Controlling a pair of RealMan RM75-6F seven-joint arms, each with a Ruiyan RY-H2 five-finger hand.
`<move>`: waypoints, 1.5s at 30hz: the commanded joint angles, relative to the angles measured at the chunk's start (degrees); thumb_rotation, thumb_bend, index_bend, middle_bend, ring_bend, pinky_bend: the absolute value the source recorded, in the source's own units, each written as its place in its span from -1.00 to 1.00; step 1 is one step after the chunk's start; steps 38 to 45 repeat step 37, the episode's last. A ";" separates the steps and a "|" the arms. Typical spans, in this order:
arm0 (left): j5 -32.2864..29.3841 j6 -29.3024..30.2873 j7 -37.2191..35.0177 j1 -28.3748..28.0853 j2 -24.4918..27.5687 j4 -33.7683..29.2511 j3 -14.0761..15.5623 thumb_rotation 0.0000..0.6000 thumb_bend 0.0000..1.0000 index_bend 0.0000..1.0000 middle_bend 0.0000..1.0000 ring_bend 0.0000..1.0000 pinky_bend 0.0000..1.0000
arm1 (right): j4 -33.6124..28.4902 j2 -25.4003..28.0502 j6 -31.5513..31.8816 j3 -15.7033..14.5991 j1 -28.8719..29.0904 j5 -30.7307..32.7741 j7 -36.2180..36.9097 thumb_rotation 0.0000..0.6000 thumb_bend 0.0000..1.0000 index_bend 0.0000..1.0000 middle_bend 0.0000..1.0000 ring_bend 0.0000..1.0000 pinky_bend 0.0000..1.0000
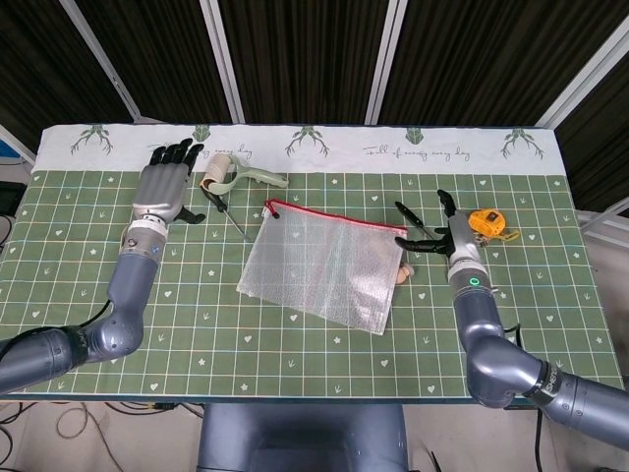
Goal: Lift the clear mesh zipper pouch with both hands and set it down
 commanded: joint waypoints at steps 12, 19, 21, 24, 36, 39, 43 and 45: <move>28.04 12.49 -14.88 20.11 11.50 -22.06 11.23 1.00 -0.91 -0.87 -1.00 -1.00 -1.00 | -7.46 8.92 4.27 -26.50 -18.20 -47.80 -2.48 1.00 -0.74 -1.00 -1.00 -1.00 -0.62; 48.28 19.45 -20.52 32.52 15.03 -21.66 23.64 1.00 -0.91 -0.90 -1.00 -1.00 -1.00 | -0.66 10.99 10.78 -38.02 -28.69 -72.50 4.77 1.00 -0.74 -1.00 -1.00 -1.00 -0.62; 52.14 21.50 -21.79 35.44 14.90 -19.81 26.02 1.00 -0.91 -0.91 -1.00 -1.00 -1.00 | 2.36 11.12 12.85 -40.22 -30.50 -77.73 4.92 1.00 -0.74 -1.00 -1.00 -1.00 -0.62; 56.21 24.99 -24.23 39.69 13.74 -17.18 28.31 1.00 -0.91 -0.93 -1.00 -1.00 -1.00 | 5.96 11.10 15.16 -42.55 -32.77 -82.96 6.03 1.00 -0.74 -1.00 -1.00 -1.00 -0.62; 64.01 33.13 -25.79 48.08 7.91 -5.31 28.16 1.00 -0.91 -0.99 -1.00 -1.00 -1.00 | 16.04 7.75 21.35 -41.29 -38.22 -85.16 7.62 1.00 -0.74 -1.00 -1.00 -1.00 -0.62; 64.14 33.43 -25.74 48.37 7.59 -4.95 27.81 1.00 -0.91 -0.99 -1.00 -1.00 -1.00 | 15.98 7.54 21.98 -40.67 -38.52 -84.68 7.24 1.00 -0.74 -1.00 -1.00 -1.00 -0.62; 64.14 33.43 -25.74 48.37 7.59 -4.95 27.81 1.00 -0.91 -0.99 -1.00 -1.00 -1.00 | 15.98 7.54 21.98 -40.67 -38.52 -84.68 7.24 1.00 -0.74 -1.00 -1.00 -1.00 -0.62; 64.14 33.43 -25.74 48.37 7.59 -4.95 27.81 1.00 -0.91 -0.99 -1.00 -1.00 -1.00 | 15.98 7.54 21.98 -40.67 -38.52 -84.68 7.24 1.00 -0.74 -1.00 -1.00 -1.00 -0.62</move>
